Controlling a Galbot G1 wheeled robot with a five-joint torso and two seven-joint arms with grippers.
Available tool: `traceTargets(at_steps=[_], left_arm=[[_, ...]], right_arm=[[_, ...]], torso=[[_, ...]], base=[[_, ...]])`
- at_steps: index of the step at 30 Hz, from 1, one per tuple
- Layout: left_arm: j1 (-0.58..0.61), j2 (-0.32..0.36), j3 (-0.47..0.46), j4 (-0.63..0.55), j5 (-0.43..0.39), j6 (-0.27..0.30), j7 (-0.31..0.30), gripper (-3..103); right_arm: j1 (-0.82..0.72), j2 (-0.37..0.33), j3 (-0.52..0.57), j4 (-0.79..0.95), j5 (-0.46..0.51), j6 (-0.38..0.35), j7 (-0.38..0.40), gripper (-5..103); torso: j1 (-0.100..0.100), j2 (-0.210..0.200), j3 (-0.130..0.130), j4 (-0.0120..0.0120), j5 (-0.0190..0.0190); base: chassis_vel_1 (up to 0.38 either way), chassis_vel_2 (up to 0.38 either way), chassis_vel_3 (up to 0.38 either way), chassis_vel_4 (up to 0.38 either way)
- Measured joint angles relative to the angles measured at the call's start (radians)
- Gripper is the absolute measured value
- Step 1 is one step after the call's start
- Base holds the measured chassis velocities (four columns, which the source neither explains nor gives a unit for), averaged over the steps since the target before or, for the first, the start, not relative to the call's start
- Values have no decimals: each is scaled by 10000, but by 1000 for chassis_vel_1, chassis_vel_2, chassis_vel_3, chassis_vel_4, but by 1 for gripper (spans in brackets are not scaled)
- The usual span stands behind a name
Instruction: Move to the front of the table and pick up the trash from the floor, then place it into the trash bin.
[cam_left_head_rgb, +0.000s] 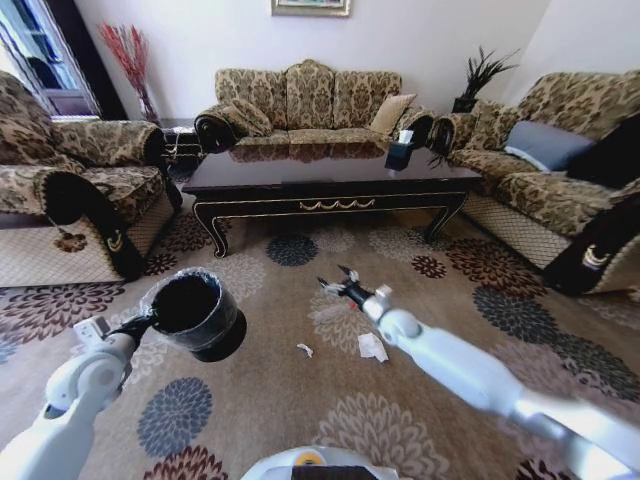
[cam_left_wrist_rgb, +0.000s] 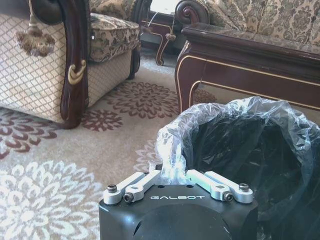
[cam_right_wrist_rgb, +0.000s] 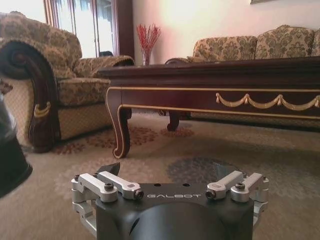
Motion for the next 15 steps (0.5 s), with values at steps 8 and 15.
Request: traceTargets(at_steps=[8, 15], left_arm=[[206, 125, -179, -148, -30, 0, -9, 4], [239, -2, -264, -292, -68, 0, -17, 4]], right_arm=[[-1343, 53, 599, -696, -779, 436, -634, 100], [-1835, 390, 569, -1280, -1360, 655, -173, 100]], torso=[[-1, 0, -1, 4, -6], [0, 0, 5, 4, -3]], base=[[-18, 22, 23, -29], [-191, 200, 208, -203]])
